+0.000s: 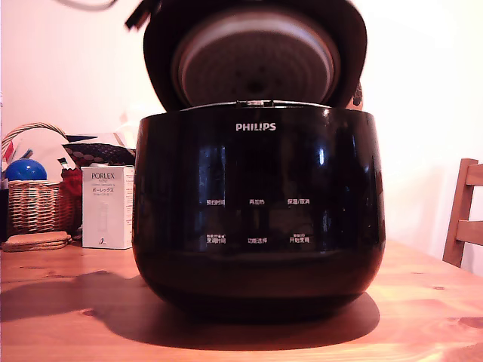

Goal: Close the rice cooker by pressing the lid down with medium force

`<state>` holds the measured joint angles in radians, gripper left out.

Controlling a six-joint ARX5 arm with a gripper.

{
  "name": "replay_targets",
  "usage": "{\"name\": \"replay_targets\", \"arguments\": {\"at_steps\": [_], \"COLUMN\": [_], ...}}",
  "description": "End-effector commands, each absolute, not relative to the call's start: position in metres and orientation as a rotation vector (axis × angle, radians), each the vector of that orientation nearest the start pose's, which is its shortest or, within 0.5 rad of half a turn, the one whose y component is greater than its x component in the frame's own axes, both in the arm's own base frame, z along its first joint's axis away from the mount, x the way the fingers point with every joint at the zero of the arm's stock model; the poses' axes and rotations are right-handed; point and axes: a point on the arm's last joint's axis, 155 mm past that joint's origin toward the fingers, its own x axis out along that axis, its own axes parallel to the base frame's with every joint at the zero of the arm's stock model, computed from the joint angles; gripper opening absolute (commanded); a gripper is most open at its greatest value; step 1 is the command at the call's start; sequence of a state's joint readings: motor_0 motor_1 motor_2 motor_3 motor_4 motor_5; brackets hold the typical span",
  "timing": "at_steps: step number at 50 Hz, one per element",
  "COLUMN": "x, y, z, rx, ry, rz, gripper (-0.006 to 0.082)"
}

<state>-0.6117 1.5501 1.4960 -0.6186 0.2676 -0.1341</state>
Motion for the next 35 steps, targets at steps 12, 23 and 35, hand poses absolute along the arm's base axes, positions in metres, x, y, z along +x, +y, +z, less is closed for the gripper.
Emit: {"name": "replay_targets", "arguments": {"at_steps": [12,23,35], "x": [0.339,0.331,0.324], "y": [-0.293,-0.287,-0.298], "z": [0.253,0.239,0.231], "rx": [-0.023,-0.045,-0.040], "ry": [0.653,0.630,0.574], "rz": [-0.706,-0.680,-0.690], "gripper": [-0.0022,-0.0022,-0.0022]}}
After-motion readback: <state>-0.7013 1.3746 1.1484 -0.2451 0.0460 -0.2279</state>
